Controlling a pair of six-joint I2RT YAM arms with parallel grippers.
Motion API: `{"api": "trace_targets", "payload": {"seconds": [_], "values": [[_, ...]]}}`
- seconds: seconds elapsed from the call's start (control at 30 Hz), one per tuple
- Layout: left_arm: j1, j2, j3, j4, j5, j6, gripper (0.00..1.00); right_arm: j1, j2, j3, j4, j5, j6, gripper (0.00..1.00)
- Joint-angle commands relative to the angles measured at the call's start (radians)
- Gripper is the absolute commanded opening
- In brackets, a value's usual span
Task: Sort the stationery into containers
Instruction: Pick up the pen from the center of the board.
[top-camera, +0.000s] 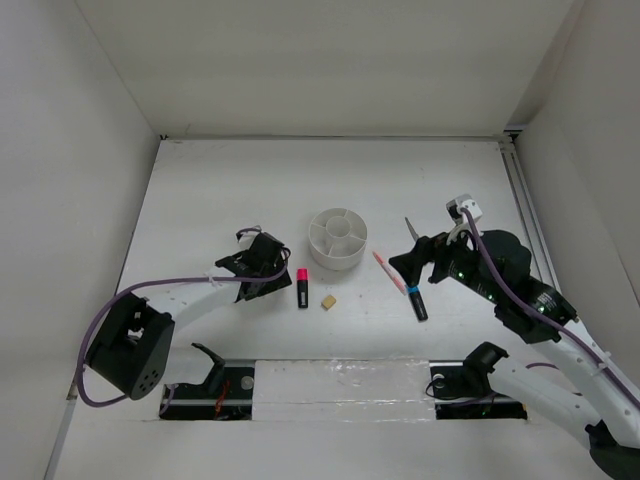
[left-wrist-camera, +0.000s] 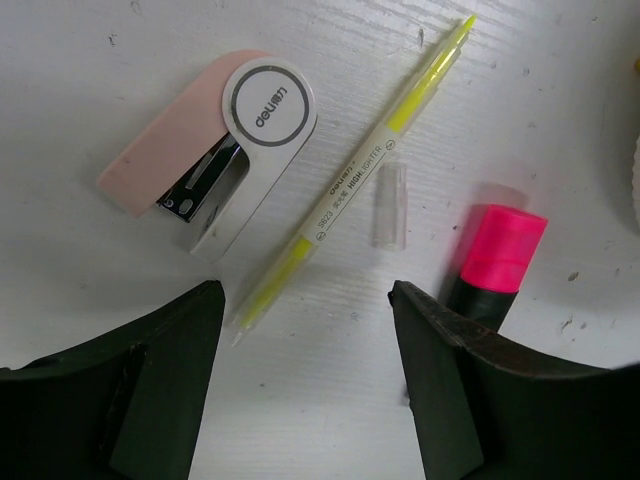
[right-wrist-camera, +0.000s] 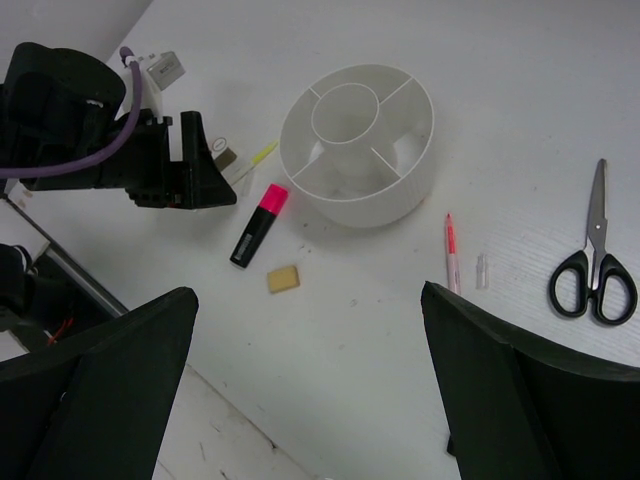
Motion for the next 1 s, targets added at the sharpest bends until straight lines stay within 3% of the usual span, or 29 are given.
{"api": "trace_targets", "payload": {"seconds": [0.0, 0.17, 0.6, 0.83, 0.97], "values": [[-0.002, 0.009, -0.011, 0.009, -0.002, 0.003, 0.64, 0.009, -0.016, 0.011, 0.038, 0.007, 0.009, 1.00], [-0.002, 0.018, -0.011, 0.009, 0.007, 0.003, 0.55, 0.009, -0.029, 0.022, 0.020, 0.027, 0.009, 1.00], [-0.002, 0.097, -0.002, 0.008, 0.026, 0.002, 0.50, 0.009, -0.098, 0.073, -0.020, 0.036, 0.009, 1.00], [-0.002, 0.098, 0.007, -0.012, 0.026, 0.002, 0.39, 0.009, -0.098, 0.082, -0.020, 0.036, 0.009, 1.00], [-0.002, 0.108, 0.007, -0.021, 0.026, -0.007, 0.39, 0.009, -0.098, 0.082, -0.020, 0.036, 0.009, 1.00]]}}
